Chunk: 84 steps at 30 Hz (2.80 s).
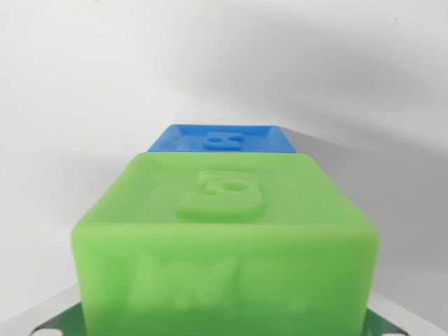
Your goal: Stack cube
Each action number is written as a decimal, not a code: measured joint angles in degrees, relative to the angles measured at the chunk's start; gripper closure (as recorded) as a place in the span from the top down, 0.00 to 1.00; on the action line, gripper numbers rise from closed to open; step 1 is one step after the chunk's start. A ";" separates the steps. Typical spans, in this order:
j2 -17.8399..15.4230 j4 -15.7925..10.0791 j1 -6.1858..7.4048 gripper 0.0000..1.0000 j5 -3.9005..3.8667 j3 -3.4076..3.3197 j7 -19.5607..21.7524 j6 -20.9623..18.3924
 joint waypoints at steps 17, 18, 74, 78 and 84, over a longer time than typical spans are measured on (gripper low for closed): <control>1.58 0.24 0.55 1.00 -0.88 -0.77 0.68 1.42; 1.58 0.24 0.55 1.00 -0.88 -0.77 0.68 1.42; -8.77 -0.62 0.64 1.00 4.16 0.20 -2.87 -7.60; -11.25 -0.65 0.82 1.00 4.90 0.20 -3.39 -10.01; -15.64 -0.57 1.09 1.00 5.89 0.20 -4.09 -14.42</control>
